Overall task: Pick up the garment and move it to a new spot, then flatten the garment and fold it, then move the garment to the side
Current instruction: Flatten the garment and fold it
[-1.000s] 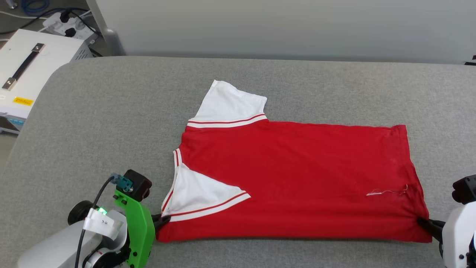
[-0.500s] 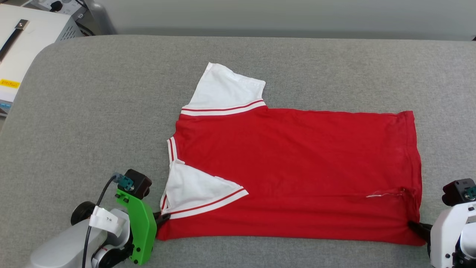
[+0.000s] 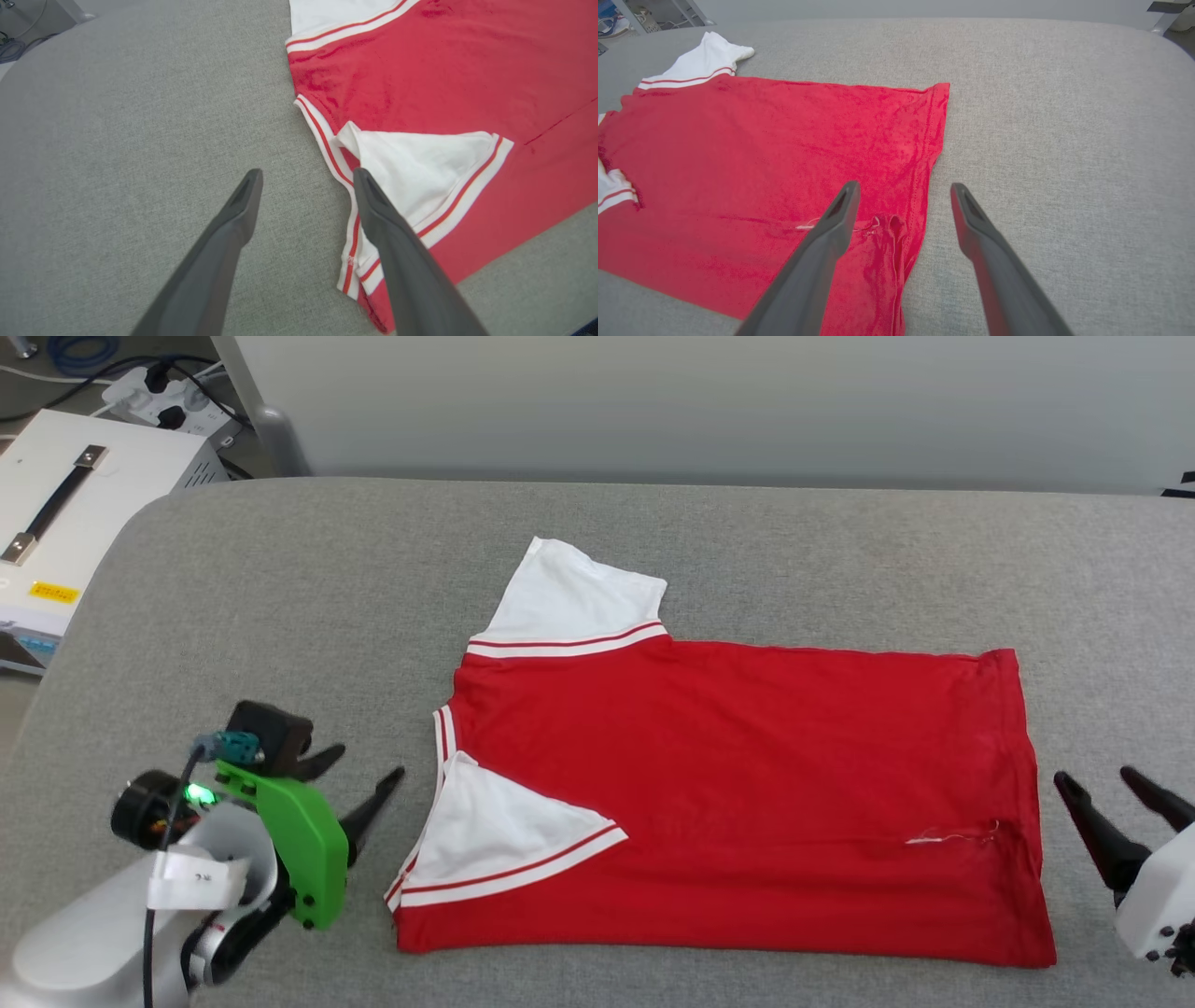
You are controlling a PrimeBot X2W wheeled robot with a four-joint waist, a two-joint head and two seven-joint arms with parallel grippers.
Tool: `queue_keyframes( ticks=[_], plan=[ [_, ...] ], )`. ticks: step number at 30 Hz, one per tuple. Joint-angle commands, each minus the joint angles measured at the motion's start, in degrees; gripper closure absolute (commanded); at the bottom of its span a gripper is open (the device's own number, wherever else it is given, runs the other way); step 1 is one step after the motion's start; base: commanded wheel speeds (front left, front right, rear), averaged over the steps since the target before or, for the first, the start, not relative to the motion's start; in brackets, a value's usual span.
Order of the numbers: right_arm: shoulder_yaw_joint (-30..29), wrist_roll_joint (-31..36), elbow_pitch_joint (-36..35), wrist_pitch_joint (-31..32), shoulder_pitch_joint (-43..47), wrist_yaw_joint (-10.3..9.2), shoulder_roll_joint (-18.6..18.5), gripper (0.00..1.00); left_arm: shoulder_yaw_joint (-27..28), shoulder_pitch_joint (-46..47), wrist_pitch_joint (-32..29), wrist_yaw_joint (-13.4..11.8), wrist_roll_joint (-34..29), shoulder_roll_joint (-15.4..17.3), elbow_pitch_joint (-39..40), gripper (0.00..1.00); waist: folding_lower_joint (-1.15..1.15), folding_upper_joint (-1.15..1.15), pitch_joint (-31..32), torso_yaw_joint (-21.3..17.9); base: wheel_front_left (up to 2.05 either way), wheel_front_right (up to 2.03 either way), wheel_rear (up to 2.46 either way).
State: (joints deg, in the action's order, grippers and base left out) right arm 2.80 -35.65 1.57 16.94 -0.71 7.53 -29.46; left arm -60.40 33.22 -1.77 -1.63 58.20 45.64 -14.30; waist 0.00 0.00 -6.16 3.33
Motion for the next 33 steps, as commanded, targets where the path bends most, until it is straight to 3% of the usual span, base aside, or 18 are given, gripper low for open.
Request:
queue_keyframes(
  ticks=[1,9,14,18,25,33],
  plan=[
    [-1.54,2.12,-1.72,-1.81,-0.04,-0.04,1.25,0.00,1.20,1.80,1.66,-1.10,-1.23,0.52,0.59,0.00,0.00,0.00,0.20,-0.42,0.00,0.00,0.00],
    [-7.32,13.52,-8.99,-12.18,-3.33,-0.04,10.02,0.00,4.86,9.35,5.69,-3.16,-4.73,-0.34,0.93,0.00,0.00,0.00,-2.57,-2.79,0.00,0.00,0.00],
    [-7.42,18.17,-12.80,-17.14,-5.21,-0.04,14.64,0.00,6.22,16.78,5.01,-1.34,-6.11,-2.34,-0.82,0.00,0.00,0.00,-7.17,-4.76,0.00,0.00,0.00],
    [-5.86,20.25,-13.98,-19.50,-6.99,-0.04,16.38,0.00,6.85,23.44,1.59,1.85,-5.35,-4.50,-4.91,0.00,0.00,0.00,-11.15,-6.60,0.00,0.00,0.00],
    [-3.24,21.63,-13.20,-21.55,-10.05,-0.04,17.23,0.00,6.29,35.18,-11.54,7.27,-0.99,-8.34,-14.19,0.00,0.00,0.00,-17.63,-9.55,0.00,0.00,0.00],
    [-1.36,21.86,-12.32,-23.43,-13.54,-0.04,17.68,0.00,3.59,44.21,-29.45,8.76,4.03,-11.42,-22.55,0.00,0.00,0.00,-23.44,-12.13,0.00,0.00,0.00]
  ],
)
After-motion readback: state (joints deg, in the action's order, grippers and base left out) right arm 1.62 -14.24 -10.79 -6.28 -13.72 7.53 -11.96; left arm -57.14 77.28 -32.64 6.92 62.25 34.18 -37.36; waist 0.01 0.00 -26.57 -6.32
